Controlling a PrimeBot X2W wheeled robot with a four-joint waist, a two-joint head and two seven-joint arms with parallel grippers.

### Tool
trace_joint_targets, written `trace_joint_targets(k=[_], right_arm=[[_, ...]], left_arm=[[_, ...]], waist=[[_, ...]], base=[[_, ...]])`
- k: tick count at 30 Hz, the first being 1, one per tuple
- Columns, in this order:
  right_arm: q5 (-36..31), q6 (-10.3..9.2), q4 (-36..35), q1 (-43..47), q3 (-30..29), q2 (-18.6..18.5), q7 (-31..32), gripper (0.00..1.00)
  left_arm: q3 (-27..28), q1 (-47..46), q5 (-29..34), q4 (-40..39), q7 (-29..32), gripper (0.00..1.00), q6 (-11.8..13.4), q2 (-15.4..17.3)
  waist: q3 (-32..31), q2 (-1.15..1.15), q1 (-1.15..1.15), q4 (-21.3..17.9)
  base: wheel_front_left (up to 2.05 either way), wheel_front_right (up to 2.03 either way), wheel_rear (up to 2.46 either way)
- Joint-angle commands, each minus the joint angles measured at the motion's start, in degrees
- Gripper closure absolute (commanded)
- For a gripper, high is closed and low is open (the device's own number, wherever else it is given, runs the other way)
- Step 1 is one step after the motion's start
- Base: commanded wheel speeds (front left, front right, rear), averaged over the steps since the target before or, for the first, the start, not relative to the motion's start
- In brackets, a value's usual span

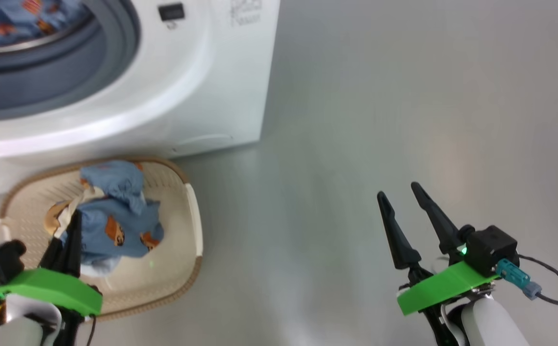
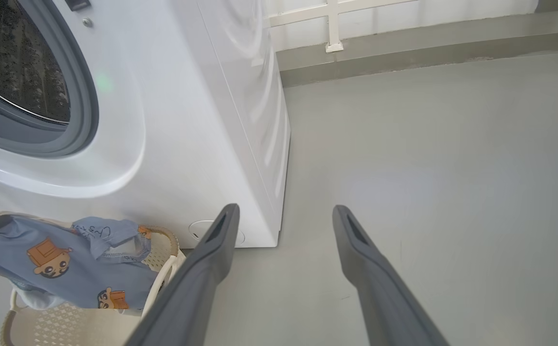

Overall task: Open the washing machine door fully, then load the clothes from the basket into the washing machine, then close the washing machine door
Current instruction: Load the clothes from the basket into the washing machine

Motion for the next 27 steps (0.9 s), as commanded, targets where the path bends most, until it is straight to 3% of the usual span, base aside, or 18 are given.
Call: trace_joint_targets(k=[1, 15, 27], right_arm=[[-0.55, 0.10, -0.77, 1.75, 0.80, -0.05, -0.27, 0.00], [-1.45, 0.10, 1.19, 5.46, 0.17, -0.05, -0.27, 0.00], [-1.96, 0.10, 2.21, 7.72, 0.43, -0.05, -0.27, 0.00]], left_arm=[[3.64, 1.48, 1.22, -1.93, -0.37, 1.00, -0.09, 0.92], [16.55, 8.53, 15.78, -10.59, -0.37, 1.00, -0.09, -6.53], [21.36, 15.00, 25.13, -19.18, -0.37, 1.00, -0.06, -8.56]], waist=[[-5.51, 0.00, 0.00, 2.34], [-15.36, 0.00, 0.00, 4.79], [-22.01, 0.00, 0.00, 5.06]], base=[[0.00, 0.00, 0.00], [0.00, 0.00, 0.00], [0.00, 0.00, 0.00]])
